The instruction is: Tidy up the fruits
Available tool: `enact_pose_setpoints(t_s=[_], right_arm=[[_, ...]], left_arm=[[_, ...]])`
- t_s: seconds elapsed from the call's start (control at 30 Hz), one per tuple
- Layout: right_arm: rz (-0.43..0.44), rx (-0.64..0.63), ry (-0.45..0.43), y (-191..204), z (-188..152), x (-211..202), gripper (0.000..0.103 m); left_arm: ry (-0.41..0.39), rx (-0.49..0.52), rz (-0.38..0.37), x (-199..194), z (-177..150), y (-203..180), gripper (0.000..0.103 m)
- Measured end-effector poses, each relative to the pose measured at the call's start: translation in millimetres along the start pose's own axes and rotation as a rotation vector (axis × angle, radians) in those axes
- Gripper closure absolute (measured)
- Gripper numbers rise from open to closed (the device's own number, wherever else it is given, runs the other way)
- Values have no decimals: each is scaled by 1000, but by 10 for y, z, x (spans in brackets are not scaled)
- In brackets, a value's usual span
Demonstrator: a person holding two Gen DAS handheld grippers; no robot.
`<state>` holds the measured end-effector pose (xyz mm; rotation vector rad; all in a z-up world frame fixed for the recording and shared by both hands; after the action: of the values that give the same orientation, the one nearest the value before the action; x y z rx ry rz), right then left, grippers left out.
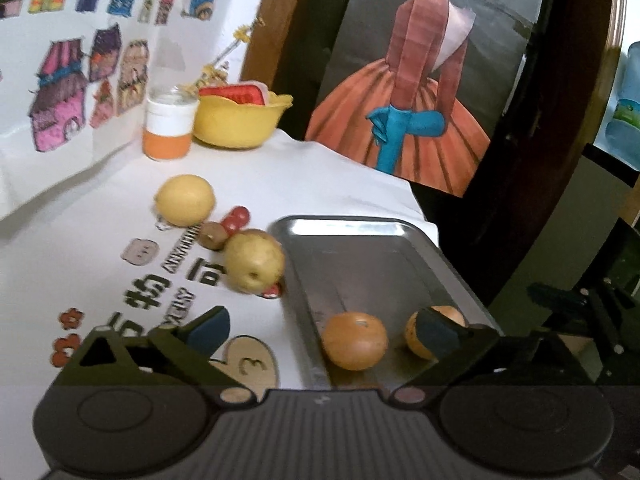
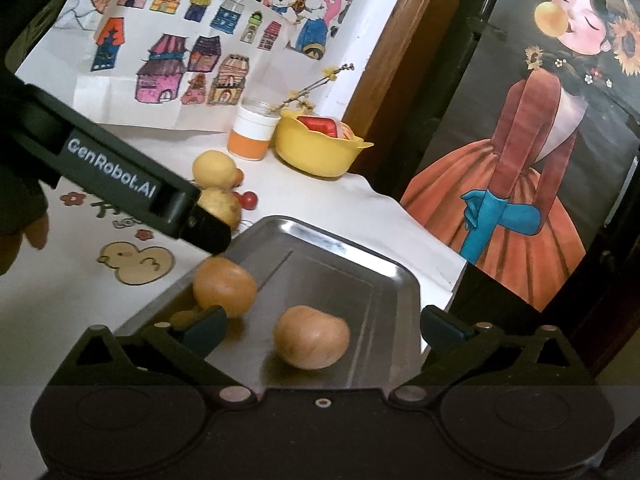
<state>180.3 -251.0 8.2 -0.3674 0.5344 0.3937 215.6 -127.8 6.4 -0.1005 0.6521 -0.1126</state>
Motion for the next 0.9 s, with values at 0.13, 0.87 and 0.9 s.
enact_pose_setpoints(t_s=[0.13,0.87,0.9], right_arm=[[31,25,-4,167,10,-87,1],[166,84,-4,908,323,59,1],[176,90,-7,936,360,83,1]], left_arm=[[-16,10,26,-73,-20,140,1],[28,-40,183,-138,-179,1191,1],[31,-39,190,-135,-167,1220,1]])
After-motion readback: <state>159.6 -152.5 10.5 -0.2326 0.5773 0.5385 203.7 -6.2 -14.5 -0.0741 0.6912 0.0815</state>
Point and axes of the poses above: each gripper's, at about its wrist camera, not at the fingertips, and x roughly the way its jaws point, y to its left, z to its top, the point moved 6 cm from there along x, roughly the way its jaws point, and after that the axes turned 13 degrees about z, right-handed, at the moved point
